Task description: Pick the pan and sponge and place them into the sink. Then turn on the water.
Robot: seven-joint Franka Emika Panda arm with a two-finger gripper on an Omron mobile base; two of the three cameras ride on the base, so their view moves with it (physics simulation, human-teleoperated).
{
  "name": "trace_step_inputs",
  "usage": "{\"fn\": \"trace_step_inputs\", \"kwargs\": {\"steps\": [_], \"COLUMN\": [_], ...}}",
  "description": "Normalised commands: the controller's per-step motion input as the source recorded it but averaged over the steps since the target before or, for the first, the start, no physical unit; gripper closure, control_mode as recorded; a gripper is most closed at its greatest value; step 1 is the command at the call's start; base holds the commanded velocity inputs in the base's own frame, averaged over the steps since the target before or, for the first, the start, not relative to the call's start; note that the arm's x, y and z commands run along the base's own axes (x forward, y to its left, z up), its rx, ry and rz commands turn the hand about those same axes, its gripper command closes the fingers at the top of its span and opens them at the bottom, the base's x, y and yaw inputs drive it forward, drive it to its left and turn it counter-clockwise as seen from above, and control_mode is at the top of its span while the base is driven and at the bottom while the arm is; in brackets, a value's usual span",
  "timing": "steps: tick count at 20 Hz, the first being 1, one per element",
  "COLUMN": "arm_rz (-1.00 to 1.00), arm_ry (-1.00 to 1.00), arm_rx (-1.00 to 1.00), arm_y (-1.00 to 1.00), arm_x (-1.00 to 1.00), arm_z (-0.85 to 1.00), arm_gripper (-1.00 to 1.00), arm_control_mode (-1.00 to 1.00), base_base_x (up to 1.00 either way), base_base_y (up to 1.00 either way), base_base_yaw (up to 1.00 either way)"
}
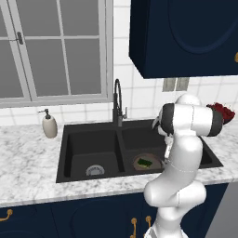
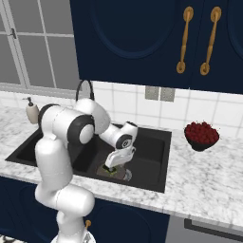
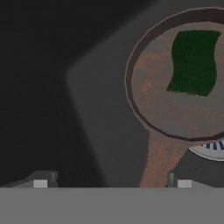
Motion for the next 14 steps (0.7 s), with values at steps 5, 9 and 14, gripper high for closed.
{"fn": "trace_step_inputs", "kwargs": {"steps": [5, 9, 14], "arm_rz": [0.09, 0.13, 0.13], "arm_ry": [-0.17, -0.17, -0.24], "arm_rx": [0.11, 0.14, 0.22], "arm_y": [0.0, 0.19, 0.12], "arm_x": [-0.32, -0.12, -0.58], "arm_z": [0.8, 0.96, 0.72], "arm_gripper": [-1.0, -1.0, -1.0], "arm_control_mode": [-1.0, -1.0, -1.0], "base_base_x": [0.0, 0.0, 0.0], "base_base_y": [0.0, 0.0, 0.0], "base_base_yaw": [0.0, 0.0, 0.0]}}
